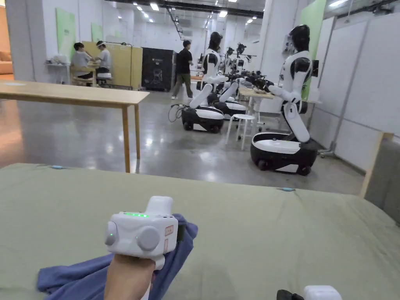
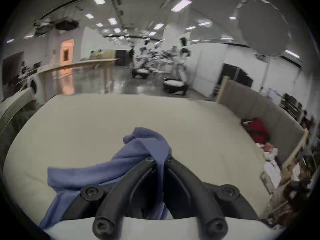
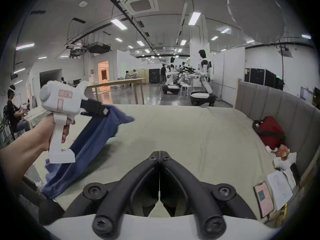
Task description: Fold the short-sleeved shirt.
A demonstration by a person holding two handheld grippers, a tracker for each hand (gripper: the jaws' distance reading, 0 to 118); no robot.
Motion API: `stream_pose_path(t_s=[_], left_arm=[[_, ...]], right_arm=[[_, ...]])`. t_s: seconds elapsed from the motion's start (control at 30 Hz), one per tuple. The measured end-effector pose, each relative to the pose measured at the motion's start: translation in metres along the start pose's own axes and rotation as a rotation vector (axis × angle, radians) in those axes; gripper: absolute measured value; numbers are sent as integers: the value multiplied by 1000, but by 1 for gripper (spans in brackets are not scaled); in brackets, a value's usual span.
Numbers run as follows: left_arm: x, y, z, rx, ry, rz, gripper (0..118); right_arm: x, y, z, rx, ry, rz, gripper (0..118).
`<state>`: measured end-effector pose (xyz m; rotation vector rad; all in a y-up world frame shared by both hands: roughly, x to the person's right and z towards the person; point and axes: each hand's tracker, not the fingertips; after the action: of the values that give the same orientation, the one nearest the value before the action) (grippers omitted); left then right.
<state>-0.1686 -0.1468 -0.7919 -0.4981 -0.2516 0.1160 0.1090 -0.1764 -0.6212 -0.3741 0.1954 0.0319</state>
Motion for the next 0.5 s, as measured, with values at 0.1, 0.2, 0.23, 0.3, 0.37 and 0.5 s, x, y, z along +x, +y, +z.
stream_pose_path(t_s=[0.1,0.2,0.23,0.3,0.37,0.5], left_arm=[[75,8,-25,-26,-119,-85,0],[138,-7,-65,-115,-156,-165,0],[153,-18,-82,-160,-161,-183,0],[177,-45,-114,-244,-137,-211,0],[187,-75,-138,-314,-126,-232,0],[182,-113,-154,-349,-124,-110,19]], right_arm=[[30,-1,9,6,-44,-20,1],[60,-5,16,5,-81,-50,1],[69,-7,19,5,-97,-59,1],[86,-13,23,5,-123,-63,1],[100,-18,26,-2,-159,-61,1],[122,-25,27,4,-187,-92,1]])
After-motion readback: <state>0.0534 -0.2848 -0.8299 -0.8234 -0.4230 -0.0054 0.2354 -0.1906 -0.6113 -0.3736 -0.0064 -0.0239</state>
